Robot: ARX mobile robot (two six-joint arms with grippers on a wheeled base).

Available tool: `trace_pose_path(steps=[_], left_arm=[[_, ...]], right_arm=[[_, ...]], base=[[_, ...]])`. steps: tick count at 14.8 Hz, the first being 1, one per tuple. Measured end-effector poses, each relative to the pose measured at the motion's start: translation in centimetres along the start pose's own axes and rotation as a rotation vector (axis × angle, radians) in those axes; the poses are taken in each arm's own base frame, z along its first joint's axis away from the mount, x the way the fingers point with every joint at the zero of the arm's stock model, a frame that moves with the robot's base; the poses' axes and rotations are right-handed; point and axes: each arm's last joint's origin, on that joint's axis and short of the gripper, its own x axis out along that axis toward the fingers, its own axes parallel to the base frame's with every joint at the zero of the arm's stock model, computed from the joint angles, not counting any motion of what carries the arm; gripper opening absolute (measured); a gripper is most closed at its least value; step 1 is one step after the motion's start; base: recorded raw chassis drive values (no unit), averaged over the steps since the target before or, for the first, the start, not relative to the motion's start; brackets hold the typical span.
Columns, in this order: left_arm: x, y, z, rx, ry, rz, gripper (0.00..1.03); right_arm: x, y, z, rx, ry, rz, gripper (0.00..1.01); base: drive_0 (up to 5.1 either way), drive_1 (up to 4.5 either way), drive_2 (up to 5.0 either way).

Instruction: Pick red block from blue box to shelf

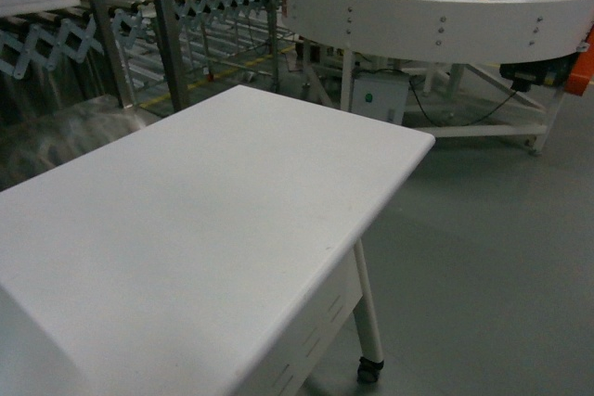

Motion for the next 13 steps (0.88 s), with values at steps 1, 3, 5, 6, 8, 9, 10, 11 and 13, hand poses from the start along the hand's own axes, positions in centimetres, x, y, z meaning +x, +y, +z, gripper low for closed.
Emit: trace_pose_path(steps=[1, 3, 5, 6, 8, 9, 10, 11, 13], left_arm=[[0.00, 0.00, 0.00, 0.000, 0.000, 0.000, 0.98], [0.00, 0.00, 0.00, 0.000, 0.000, 0.000, 0.98], [0.00, 0.00, 0.00, 0.000, 0.000, 0.000, 0.98], [0.00, 0.00, 0.00, 0.000, 0.000, 0.000, 0.98], [0.00, 0.00, 0.00, 0.000, 0.000, 0.000, 0.98], [0.00, 0.00, 0.00, 0.000, 0.000, 0.000, 0.98], [0.00, 0.00, 0.00, 0.000, 0.000, 0.000, 0.98], [0.00, 0.00, 0.00, 0.000, 0.000, 0.000, 0.98], [0.00, 0.00, 0.00, 0.000, 0.000, 0.000, 0.98]], right_arm=[[0.00, 0.00, 0.00, 0.000, 0.000, 0.000, 0.27], [0.00, 0.00, 0.00, 0.000, 0.000, 0.000, 0.27], [0.00, 0.00, 0.01, 0.000, -0.001, 0.000, 0.27], [0.00, 0.00, 0.01, 0.000, -0.001, 0.000, 0.27], [0.00, 0.00, 0.00, 0.000, 0.000, 0.000, 0.27], [0.00, 0.00, 0.01, 0.000, -0.001, 0.000, 0.27], [0.00, 0.00, 0.00, 0.000, 0.000, 0.000, 0.27], [0.00, 0.00, 0.01, 0.000, -0.001, 0.000, 0.27], [0.00, 0.00, 0.01, -0.001, -0.001, 0.000, 0.27]], base=[[-1.7, -1.65, -1.7], [-1.6, -1.60, -1.6], [-1.7, -1.67, -1.7], [-1.6, -1.58, -1.6], [-1.6, -1.60, -1.6], [-1.6, -1.60, -1.6], [-1.6, -1.59, -1.6], [-1.7, -1.66, -1.7], [-1.6, -1.64, -1.6]])
